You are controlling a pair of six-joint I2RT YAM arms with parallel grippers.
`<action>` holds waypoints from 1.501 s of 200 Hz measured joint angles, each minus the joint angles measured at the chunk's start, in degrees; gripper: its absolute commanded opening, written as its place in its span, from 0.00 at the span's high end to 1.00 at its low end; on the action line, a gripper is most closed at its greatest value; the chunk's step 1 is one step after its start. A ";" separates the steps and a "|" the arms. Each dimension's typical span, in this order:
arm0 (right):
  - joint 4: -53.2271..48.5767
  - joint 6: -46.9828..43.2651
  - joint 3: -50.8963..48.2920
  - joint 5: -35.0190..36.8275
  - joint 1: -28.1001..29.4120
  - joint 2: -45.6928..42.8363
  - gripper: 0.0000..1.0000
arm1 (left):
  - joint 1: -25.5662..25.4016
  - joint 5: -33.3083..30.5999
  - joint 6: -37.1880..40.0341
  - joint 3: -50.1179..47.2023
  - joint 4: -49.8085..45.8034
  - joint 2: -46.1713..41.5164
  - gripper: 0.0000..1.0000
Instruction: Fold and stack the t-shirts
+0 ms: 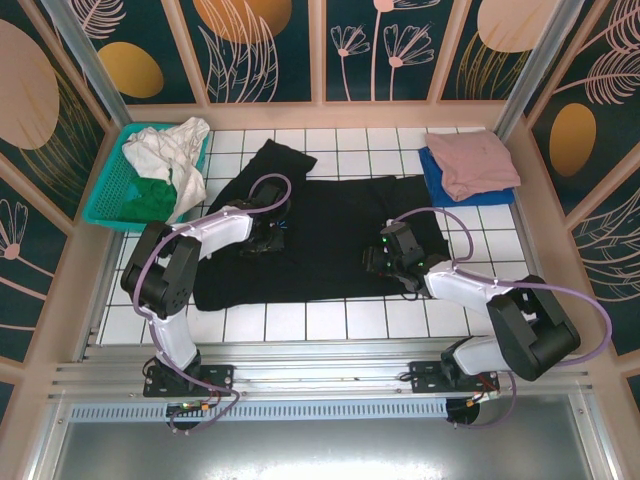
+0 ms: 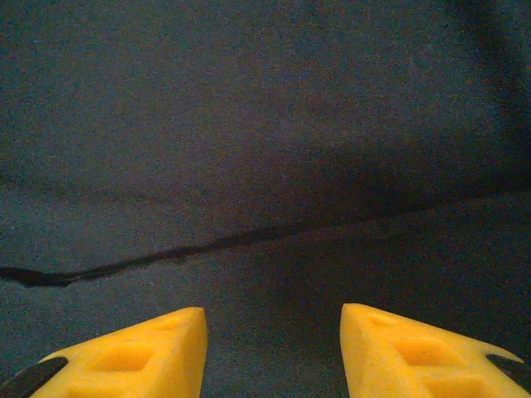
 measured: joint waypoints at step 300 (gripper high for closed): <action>-0.50 -1.27 1.09 1.55 -2.82 1.88 0.54 | -0.04 -5.84 10.36 17.84 -2.99 5.53 0.01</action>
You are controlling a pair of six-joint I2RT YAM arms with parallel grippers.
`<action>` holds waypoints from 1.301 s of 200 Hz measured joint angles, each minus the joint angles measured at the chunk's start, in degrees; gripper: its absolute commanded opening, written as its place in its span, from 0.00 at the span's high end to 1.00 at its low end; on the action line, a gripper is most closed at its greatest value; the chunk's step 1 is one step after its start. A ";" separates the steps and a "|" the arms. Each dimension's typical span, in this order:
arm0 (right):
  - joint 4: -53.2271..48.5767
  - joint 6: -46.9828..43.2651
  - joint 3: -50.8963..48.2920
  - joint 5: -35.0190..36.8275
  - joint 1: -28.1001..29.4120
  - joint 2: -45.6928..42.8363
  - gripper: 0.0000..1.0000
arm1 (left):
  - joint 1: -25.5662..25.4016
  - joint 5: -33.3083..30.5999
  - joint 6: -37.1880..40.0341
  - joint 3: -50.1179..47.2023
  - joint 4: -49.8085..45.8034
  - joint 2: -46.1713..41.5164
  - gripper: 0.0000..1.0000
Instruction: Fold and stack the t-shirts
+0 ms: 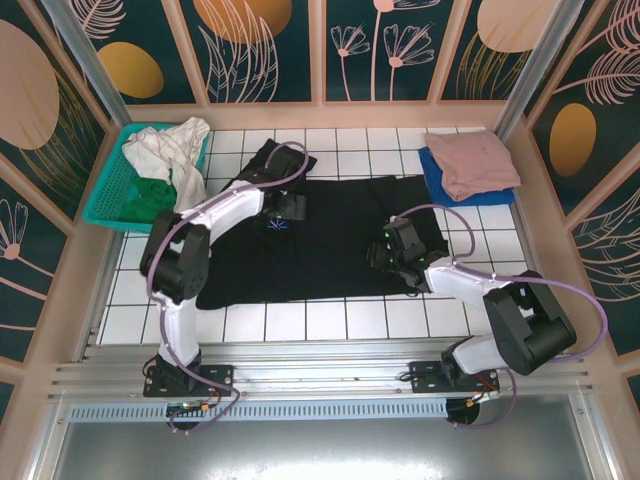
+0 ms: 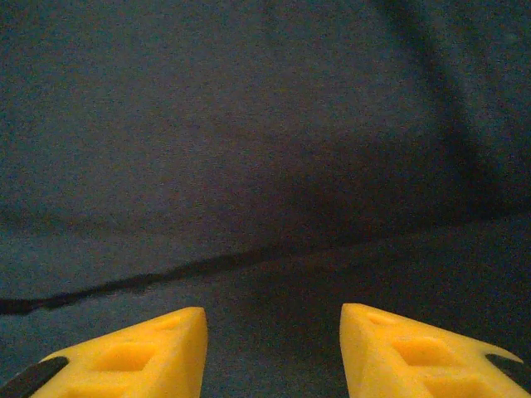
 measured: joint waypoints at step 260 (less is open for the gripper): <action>-13.05 11.76 9.35 -4.55 -4.00 -6.05 0.53 | -2.12 -1.84 -26.56 -29.38 3.32 -31.65 0.20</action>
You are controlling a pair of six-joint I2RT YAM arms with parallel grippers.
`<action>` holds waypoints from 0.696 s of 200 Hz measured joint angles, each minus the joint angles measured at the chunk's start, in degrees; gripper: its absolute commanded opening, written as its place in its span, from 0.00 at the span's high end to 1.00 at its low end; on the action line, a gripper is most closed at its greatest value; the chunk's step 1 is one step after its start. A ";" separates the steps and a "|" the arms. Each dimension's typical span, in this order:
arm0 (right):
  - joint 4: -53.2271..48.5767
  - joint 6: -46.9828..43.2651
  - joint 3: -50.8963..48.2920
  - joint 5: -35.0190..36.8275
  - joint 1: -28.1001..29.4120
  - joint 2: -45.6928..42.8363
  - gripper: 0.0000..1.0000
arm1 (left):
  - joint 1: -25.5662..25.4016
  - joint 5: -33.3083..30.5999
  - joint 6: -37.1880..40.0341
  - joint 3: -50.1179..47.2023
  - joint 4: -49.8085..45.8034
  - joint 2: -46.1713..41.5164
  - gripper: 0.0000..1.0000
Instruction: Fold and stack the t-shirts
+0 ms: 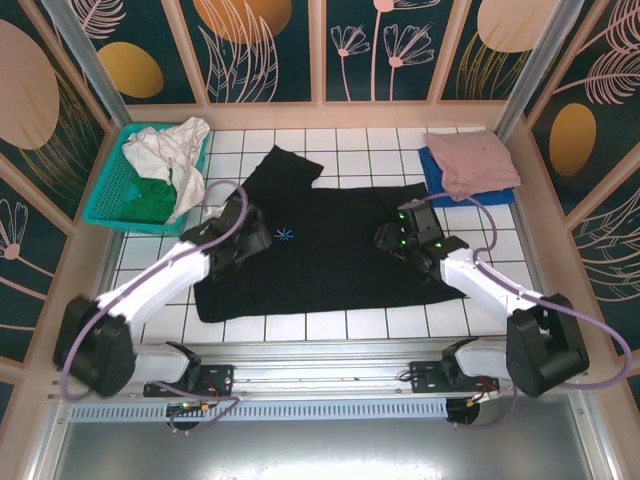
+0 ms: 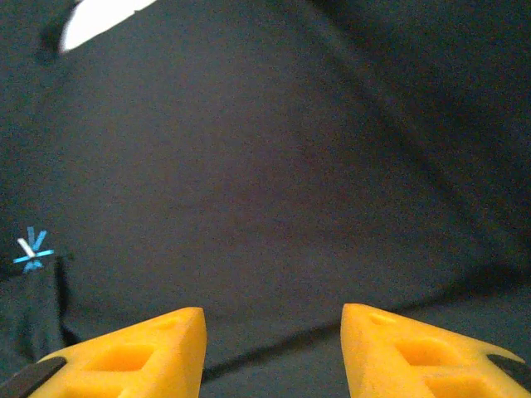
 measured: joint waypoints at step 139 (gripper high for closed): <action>3.65 -1.99 -4.74 -0.26 -8.37 3.15 0.53 | -8.37 4.37 7.08 19.58 2.75 33.90 0.87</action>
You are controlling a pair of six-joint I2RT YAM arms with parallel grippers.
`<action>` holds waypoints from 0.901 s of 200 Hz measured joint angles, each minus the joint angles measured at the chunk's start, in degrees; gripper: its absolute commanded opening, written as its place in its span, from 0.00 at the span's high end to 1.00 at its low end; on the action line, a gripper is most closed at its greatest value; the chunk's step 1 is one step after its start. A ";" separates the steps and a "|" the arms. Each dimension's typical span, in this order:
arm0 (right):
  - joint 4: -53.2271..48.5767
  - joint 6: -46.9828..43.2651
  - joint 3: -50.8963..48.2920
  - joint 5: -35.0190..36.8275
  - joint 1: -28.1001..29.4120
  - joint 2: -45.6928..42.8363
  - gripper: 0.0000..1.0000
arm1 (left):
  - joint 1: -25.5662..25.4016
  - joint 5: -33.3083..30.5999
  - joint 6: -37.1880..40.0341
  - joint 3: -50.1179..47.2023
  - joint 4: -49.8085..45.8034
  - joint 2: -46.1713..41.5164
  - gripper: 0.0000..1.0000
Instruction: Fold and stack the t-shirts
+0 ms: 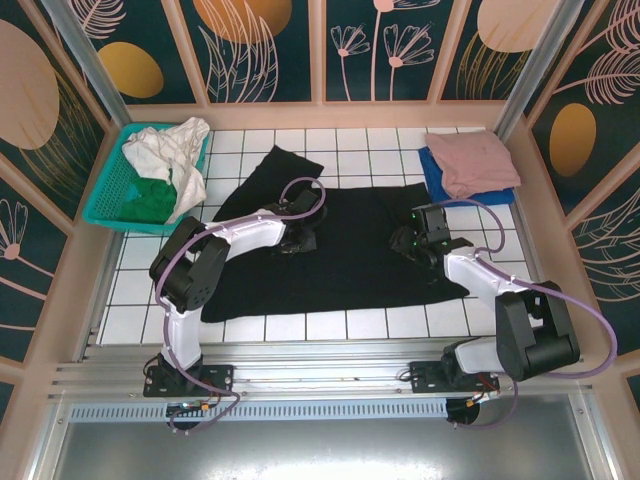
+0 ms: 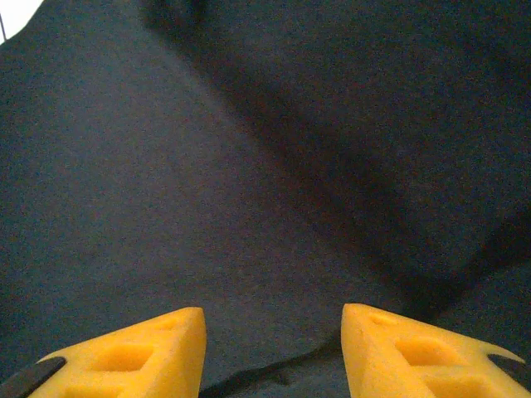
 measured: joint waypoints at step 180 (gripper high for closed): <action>2.32 -1.03 -1.33 -3.72 -1.99 1.27 0.53 | -3.80 -5.14 7.06 -2.51 -1.49 -2.05 0.07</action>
